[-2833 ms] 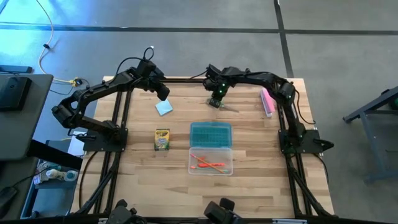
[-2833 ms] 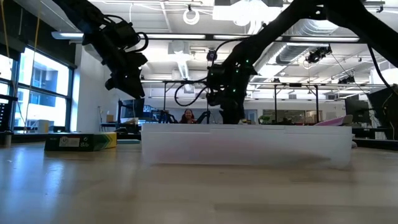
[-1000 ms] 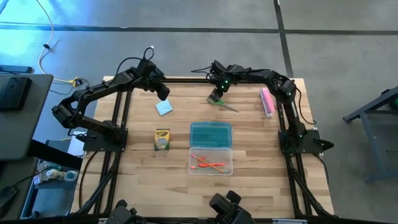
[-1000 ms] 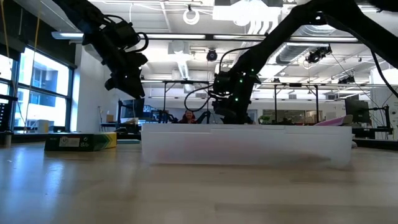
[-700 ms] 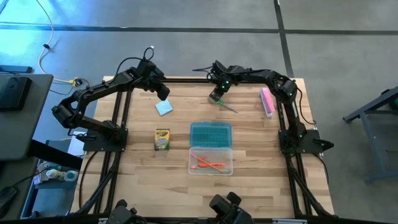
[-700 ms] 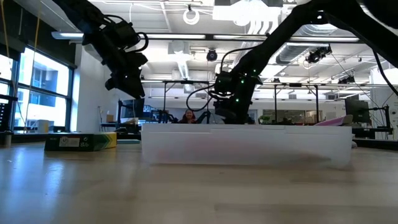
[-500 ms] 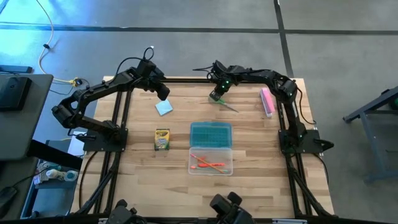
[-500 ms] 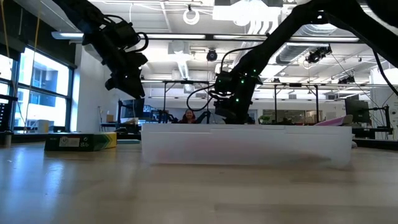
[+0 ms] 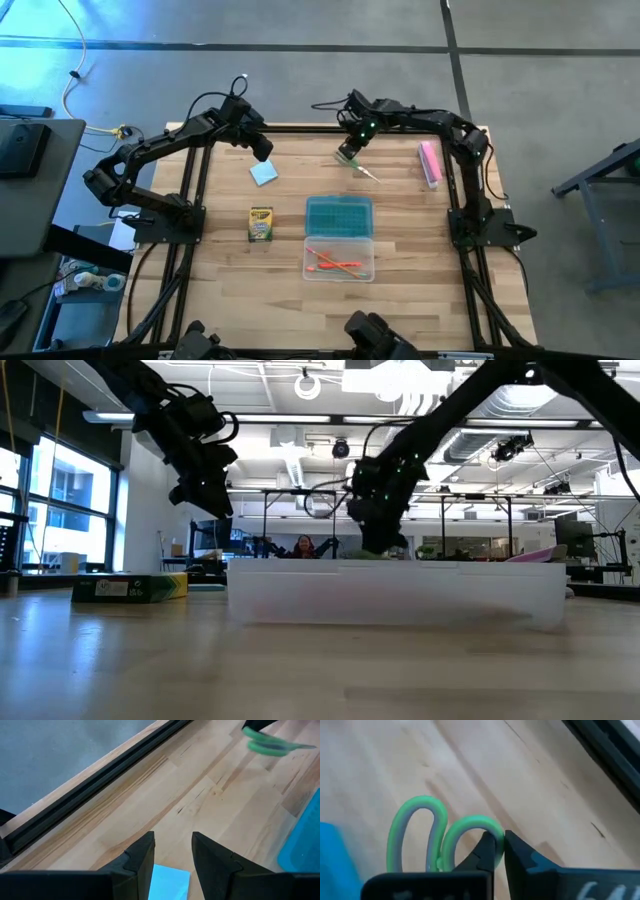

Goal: Pack school essentials
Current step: Put the green scissors into the blue supply box

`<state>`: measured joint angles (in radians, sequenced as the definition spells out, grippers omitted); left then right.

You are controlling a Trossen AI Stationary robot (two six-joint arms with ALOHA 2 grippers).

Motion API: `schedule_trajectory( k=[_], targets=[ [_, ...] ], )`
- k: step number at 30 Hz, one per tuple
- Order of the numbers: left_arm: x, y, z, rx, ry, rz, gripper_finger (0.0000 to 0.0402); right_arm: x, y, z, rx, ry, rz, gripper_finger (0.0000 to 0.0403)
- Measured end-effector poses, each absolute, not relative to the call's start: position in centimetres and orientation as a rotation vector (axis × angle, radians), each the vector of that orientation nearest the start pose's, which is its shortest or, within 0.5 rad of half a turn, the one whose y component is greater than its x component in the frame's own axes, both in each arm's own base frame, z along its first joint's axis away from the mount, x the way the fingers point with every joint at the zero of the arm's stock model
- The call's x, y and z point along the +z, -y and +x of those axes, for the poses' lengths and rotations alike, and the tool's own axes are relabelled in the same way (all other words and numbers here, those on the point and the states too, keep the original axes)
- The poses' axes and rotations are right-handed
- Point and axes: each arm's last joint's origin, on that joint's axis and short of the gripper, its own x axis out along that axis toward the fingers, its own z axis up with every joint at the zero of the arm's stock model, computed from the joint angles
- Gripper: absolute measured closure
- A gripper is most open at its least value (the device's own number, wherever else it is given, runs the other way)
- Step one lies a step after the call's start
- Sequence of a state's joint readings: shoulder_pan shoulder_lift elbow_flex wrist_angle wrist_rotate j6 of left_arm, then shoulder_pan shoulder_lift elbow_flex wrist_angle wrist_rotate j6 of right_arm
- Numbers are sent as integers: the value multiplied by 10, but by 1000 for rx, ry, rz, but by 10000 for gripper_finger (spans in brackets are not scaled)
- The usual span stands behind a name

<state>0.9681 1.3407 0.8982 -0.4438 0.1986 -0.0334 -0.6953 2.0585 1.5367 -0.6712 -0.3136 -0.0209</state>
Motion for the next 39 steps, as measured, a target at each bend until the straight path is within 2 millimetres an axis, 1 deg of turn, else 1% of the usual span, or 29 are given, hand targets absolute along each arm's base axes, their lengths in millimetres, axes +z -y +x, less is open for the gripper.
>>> schedule_trajectory(
  k=[3,6,11,13,19,24,27,29,33,39],
  targets=[
    [235,-217,156,733,-745,-535,282,195,251,334,-270,-1004,578,400],
    [235,-217,157,734,-744,-537,282,219,231,341,-212,-950,559,401],
    [235,-217,157,734,-744,-538,282,248,189,360,-117,-877,448,402],
    [235,-217,156,733,-749,-540,282,257,169,369,-68,-851,400,402],
    [233,-214,155,720,-792,-547,282,259,107,396,33,-841,254,402],
    [229,-209,152,689,-867,-548,282,260,61,407,79,-843,152,402],
    [226,-203,153,658,-915,-550,282,260,38,410,128,-844,127,402],
    [225,-198,156,635,-941,-551,282,260,23,412,130,-849,111,402],
    [224,-187,165,582,-982,-543,282,260,-5,412,172,-857,75,402],
    [221,-167,179,491,-1050,-526,282,246,-40,413,213,-911,-3,402]
  ],
)
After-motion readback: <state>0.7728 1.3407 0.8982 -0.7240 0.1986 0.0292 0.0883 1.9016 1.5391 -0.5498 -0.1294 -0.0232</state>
